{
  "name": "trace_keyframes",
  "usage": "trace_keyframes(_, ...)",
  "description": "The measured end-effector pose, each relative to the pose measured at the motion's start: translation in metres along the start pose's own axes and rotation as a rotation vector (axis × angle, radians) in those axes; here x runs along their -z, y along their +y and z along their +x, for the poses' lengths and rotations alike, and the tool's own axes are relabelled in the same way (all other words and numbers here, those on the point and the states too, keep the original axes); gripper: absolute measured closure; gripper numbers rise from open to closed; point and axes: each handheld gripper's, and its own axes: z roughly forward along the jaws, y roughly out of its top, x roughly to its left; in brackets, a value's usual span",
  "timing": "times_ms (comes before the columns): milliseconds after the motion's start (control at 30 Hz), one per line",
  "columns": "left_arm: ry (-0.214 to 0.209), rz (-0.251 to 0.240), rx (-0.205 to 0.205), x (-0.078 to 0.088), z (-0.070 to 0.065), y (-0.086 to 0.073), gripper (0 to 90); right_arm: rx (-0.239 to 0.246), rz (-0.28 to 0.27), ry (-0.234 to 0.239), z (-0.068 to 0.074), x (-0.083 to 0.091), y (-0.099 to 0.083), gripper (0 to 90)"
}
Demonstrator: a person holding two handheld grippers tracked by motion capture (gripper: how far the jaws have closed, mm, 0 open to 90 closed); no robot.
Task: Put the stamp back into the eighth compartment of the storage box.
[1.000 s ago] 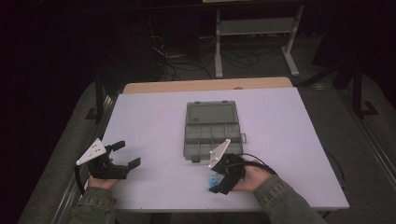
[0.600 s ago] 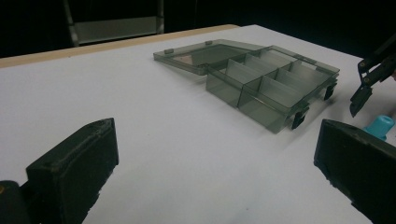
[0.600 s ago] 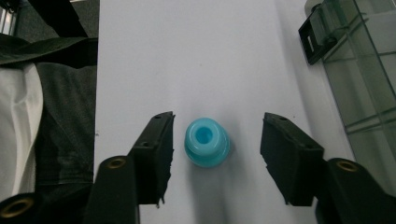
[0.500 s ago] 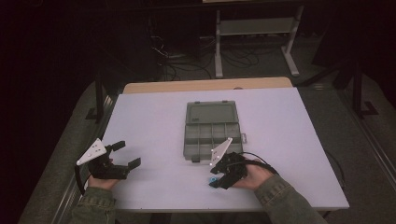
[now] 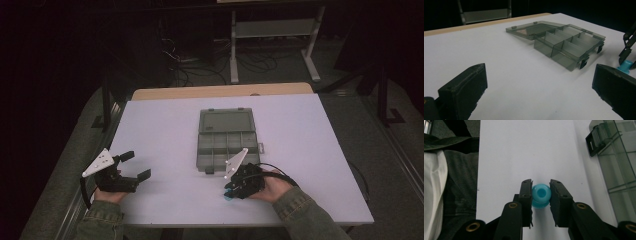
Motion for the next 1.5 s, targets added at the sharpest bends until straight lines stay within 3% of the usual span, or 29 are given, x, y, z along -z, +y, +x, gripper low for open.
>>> trace_keyframes(767,-0.006,-0.010,0.005,0.002,0.000,0.000,0.0,-0.013,-0.034,0.007,-0.008,0.017,0.007,71.2)
trace_keyframes(1067,-0.004,-0.012,0.008,0.002,0.000,-0.001,0.0,-0.025,-0.069,-0.022,-0.017,0.033,0.012,71.3)
trace_keyframes(1500,-0.005,-0.013,0.014,0.003,0.000,-0.001,0.0,-0.022,-0.073,-0.064,-0.022,0.045,0.020,71.2)
